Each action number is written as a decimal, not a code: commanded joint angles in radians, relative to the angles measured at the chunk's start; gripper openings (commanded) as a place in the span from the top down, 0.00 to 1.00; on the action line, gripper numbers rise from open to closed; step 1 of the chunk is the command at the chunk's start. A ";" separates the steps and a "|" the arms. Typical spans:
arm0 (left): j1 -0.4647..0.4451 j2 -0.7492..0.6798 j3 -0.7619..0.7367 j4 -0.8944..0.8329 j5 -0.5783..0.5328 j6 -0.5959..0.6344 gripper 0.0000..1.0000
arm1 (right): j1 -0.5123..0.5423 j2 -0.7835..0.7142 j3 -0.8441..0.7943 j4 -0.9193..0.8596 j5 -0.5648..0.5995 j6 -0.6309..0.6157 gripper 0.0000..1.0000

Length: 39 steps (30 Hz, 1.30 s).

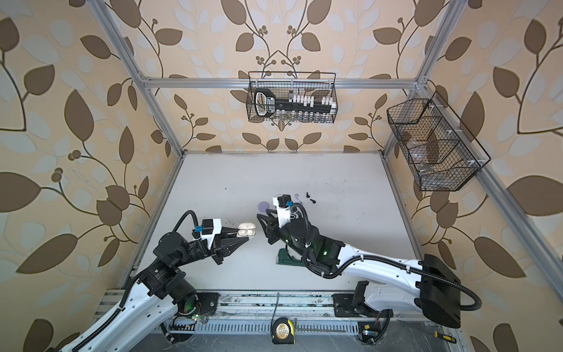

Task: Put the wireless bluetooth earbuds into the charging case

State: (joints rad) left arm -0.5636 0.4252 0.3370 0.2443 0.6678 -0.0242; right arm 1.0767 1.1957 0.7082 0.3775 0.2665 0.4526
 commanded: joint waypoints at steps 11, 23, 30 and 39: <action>-0.007 0.016 0.002 0.067 0.038 0.021 1.00 | 0.041 -0.008 0.042 0.100 -0.147 -0.060 0.63; -0.006 0.023 0.016 0.022 -0.079 0.027 1.00 | 0.085 -0.077 -0.011 0.126 -0.099 -0.140 0.63; -0.002 0.228 0.006 0.139 -0.384 -0.056 1.00 | 0.029 -0.273 -0.052 0.020 0.027 -0.095 0.52; 0.395 0.804 0.128 0.295 -0.214 -0.394 1.00 | -0.074 -0.431 -0.014 -0.010 -0.088 0.045 0.37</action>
State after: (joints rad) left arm -0.2623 1.1530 0.4210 0.4217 0.3771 -0.2657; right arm 1.0267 0.7734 0.6693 0.3920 0.2390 0.4450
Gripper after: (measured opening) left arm 0.247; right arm 0.631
